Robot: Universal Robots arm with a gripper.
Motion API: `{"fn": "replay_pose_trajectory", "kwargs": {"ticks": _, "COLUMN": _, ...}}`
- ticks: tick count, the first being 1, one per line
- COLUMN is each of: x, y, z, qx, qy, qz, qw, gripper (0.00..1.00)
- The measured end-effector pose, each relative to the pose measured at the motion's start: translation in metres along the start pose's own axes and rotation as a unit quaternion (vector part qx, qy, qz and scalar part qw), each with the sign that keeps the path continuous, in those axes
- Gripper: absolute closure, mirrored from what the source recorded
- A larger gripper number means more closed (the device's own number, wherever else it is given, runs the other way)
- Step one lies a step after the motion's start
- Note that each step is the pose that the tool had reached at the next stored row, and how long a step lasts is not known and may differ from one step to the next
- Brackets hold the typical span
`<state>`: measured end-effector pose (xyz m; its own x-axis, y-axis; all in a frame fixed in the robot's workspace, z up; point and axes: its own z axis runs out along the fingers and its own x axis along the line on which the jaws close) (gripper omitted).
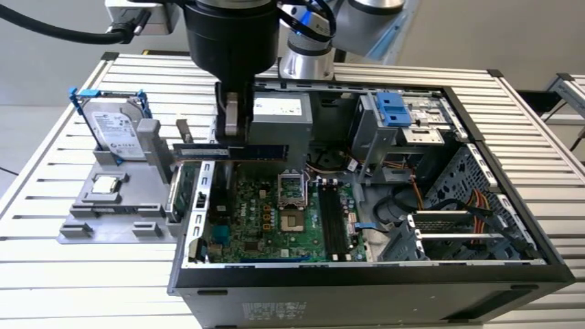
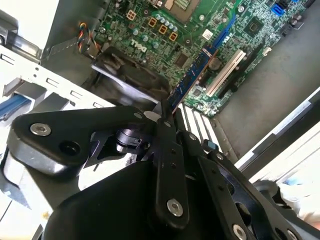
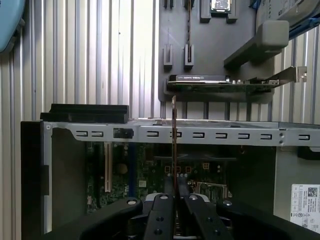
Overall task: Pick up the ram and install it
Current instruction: 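Pick up the ram and move it above insertion slot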
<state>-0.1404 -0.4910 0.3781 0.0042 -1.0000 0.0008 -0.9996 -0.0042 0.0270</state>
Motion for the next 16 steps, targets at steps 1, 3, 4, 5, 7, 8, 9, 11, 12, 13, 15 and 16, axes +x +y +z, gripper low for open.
{"fn": "replay_pose_trajectory", "kwargs": {"ticks": 1, "x": 0.0000, "y": -0.0015, "z": 0.0000, "qx": 0.0000, "qy": 0.0000, "qz": 0.000, "qw": 1.0000, "gripper": 1.00}}
{"fn": "replay_pose_trajectory", "kwargs": {"ticks": 3, "x": 0.0000, "y": -0.0045, "z": -0.0001, "qx": 0.0000, "qy": 0.0000, "qz": 0.000, "qw": 1.0000, "gripper": 1.00}}
{"fn": "replay_pose_trajectory", "kwargs": {"ticks": 4, "x": 0.0000, "y": -0.0059, "z": -0.0001, "qx": 0.0000, "qy": 0.0000, "qz": 0.000, "qw": 1.0000, "gripper": 1.00}}
{"fn": "replay_pose_trajectory", "kwargs": {"ticks": 5, "x": 0.0000, "y": -0.0072, "z": -0.0002, "qx": 0.0000, "qy": 0.0000, "qz": 0.000, "qw": 1.0000, "gripper": 1.00}}
{"fn": "replay_pose_trajectory", "kwargs": {"ticks": 7, "x": 0.0000, "y": -0.0100, "z": -0.0002, "qx": 0.0000, "qy": 0.0000, "qz": 0.000, "qw": 1.0000, "gripper": 1.00}}
{"fn": "replay_pose_trajectory", "kwargs": {"ticks": 8, "x": 0.0000, "y": -0.0114, "z": -0.0003, "qx": 0.0000, "qy": 0.0000, "qz": 0.000, "qw": 1.0000, "gripper": 1.00}}
{"fn": "replay_pose_trajectory", "kwargs": {"ticks": 9, "x": 0.0000, "y": -0.0129, "z": -0.0003, "qx": 0.0000, "qy": 0.0000, "qz": 0.000, "qw": 1.0000, "gripper": 1.00}}
{"fn": "replay_pose_trajectory", "kwargs": {"ticks": 11, "x": 0.0001, "y": -0.0154, "z": -0.0004, "qx": 0.0000, "qy": 0.0000, "qz": 0.000, "qw": 1.0000, "gripper": 1.00}}
{"fn": "replay_pose_trajectory", "kwargs": {"ticks": 12, "x": 0.0001, "y": -0.0166, "z": -0.0004, "qx": 0.0000, "qy": 0.0000, "qz": 0.000, "qw": 1.0000, "gripper": 1.00}}
{"fn": "replay_pose_trajectory", "kwargs": {"ticks": 13, "x": 0.0001, "y": -0.0179, "z": -0.0005, "qx": 0.0000, "qy": 0.0000, "qz": 0.000, "qw": 1.0000, "gripper": 1.00}}
{"fn": "replay_pose_trajectory", "kwargs": {"ticks": 15, "x": 0.0001, "y": -0.0204, "z": -0.0005, "qx": 0.0000, "qy": 0.0000, "qz": 0.000, "qw": 1.0000, "gripper": 1.00}}
{"fn": "replay_pose_trajectory", "kwargs": {"ticks": 16, "x": 0.0001, "y": -0.0215, "z": -0.0005, "qx": 0.0000, "qy": 0.0000, "qz": 0.000, "qw": 1.0000, "gripper": 1.00}}
